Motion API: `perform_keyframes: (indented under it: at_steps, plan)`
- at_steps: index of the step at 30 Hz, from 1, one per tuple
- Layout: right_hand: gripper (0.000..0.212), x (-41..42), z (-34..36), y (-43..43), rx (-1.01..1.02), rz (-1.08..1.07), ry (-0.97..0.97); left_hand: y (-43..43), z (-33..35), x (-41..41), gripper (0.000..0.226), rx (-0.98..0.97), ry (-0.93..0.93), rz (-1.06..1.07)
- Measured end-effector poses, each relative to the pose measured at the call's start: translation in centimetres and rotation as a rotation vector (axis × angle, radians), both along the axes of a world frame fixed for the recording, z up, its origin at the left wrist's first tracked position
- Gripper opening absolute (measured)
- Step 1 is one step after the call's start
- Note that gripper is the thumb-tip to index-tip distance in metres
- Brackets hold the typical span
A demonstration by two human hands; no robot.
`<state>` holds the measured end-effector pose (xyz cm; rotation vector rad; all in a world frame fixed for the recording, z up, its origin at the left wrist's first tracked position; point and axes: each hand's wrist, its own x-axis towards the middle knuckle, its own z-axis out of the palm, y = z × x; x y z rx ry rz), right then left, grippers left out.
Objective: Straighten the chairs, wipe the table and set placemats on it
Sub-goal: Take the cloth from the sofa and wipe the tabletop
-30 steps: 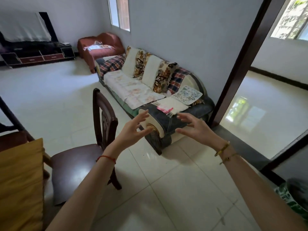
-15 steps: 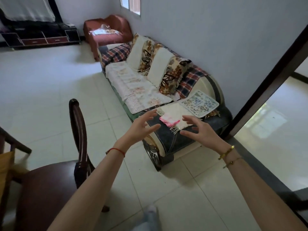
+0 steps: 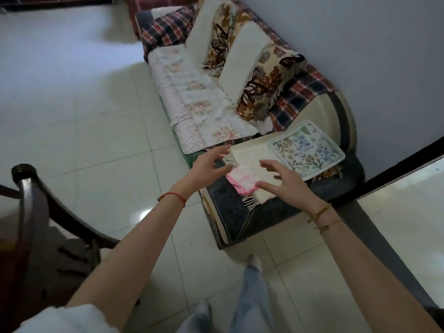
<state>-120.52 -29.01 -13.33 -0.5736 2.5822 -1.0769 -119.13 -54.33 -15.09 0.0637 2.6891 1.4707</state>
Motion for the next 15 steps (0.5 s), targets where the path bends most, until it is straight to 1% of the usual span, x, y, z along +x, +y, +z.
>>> perform_keyframes:
  at_steps: [4, 8, 10, 15]
  plan:
    - [0.065, -8.1, -4.4, 0.9, 0.004, 0.055, -0.013, 2.1, -5.1, -6.9, 0.057, -0.024, -0.051, 0.061]
    - [0.066, -15.8, -9.3, 1.4, 0.04, 0.149, -0.052, 4.3, -11.1, -13.2, 0.056, -0.022, -0.113, 0.142]
    - [0.066, -18.9, -12.1, 1.3, 0.047, 0.185, -0.064, 5.1, -14.4, -16.0, 0.057, -0.023, -0.139, 0.165]
    - [0.067, -25.2, -20.1, 1.0, 0.08, 0.261, -0.074, 6.0, -22.8, -21.6, 0.058, -0.109, -0.198, 0.173]
